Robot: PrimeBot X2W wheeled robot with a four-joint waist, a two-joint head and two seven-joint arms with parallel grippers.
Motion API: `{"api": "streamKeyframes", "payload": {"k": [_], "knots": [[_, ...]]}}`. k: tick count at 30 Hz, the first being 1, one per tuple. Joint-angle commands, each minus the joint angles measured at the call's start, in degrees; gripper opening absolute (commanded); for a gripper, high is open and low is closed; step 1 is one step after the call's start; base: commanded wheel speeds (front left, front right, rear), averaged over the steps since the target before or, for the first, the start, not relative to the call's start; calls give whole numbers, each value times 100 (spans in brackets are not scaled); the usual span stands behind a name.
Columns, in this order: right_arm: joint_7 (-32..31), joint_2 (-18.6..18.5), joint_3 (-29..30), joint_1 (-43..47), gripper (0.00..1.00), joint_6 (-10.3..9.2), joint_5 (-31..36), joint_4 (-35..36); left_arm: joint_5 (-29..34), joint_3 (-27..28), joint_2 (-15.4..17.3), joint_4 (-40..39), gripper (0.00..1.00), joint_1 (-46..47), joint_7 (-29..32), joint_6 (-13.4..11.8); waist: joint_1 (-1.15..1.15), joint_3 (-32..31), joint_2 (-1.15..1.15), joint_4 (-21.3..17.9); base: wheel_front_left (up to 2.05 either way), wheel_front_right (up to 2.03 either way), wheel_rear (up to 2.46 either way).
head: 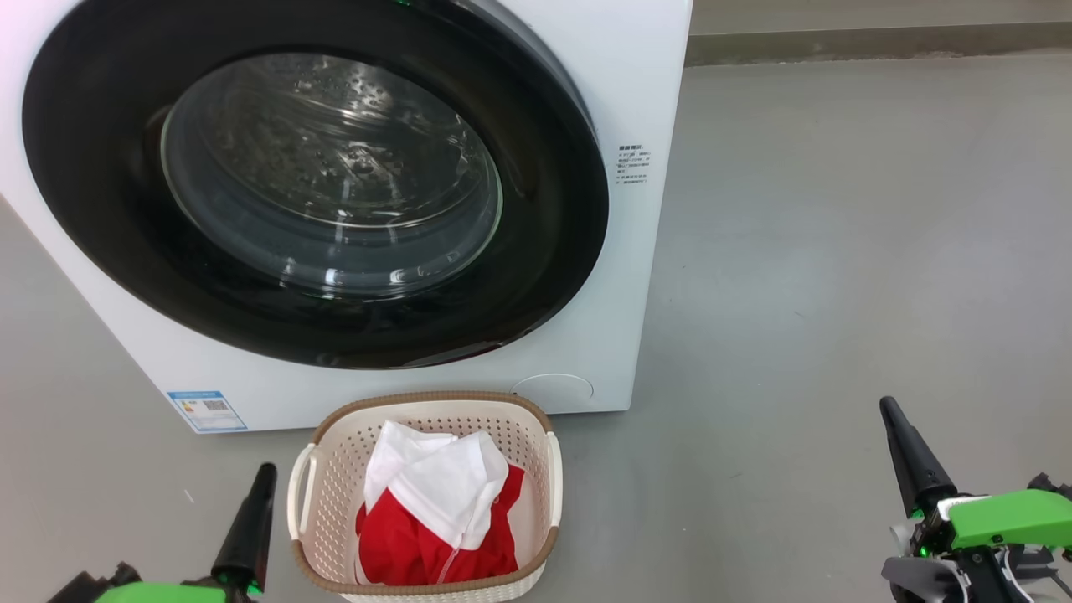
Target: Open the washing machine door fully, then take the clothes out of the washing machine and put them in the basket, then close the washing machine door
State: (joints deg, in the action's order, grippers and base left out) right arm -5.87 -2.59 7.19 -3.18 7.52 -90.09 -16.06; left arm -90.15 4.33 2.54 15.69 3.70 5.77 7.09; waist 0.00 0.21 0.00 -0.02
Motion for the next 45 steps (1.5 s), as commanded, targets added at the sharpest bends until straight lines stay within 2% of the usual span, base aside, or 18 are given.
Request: {"api": "streamKeyframes", "payload": {"k": [1,45], "knots": [[-59,-30,-63,-298,0,-3,-179,200,-173,220,34,-165,0,245,67,40,0,-2,0,2,0,0,0],[-63,-29,-65,-300,0,-3,-205,203,-201,220,33,-166,0,249,73,40,0,-3,0,2,0,0,0]]}}
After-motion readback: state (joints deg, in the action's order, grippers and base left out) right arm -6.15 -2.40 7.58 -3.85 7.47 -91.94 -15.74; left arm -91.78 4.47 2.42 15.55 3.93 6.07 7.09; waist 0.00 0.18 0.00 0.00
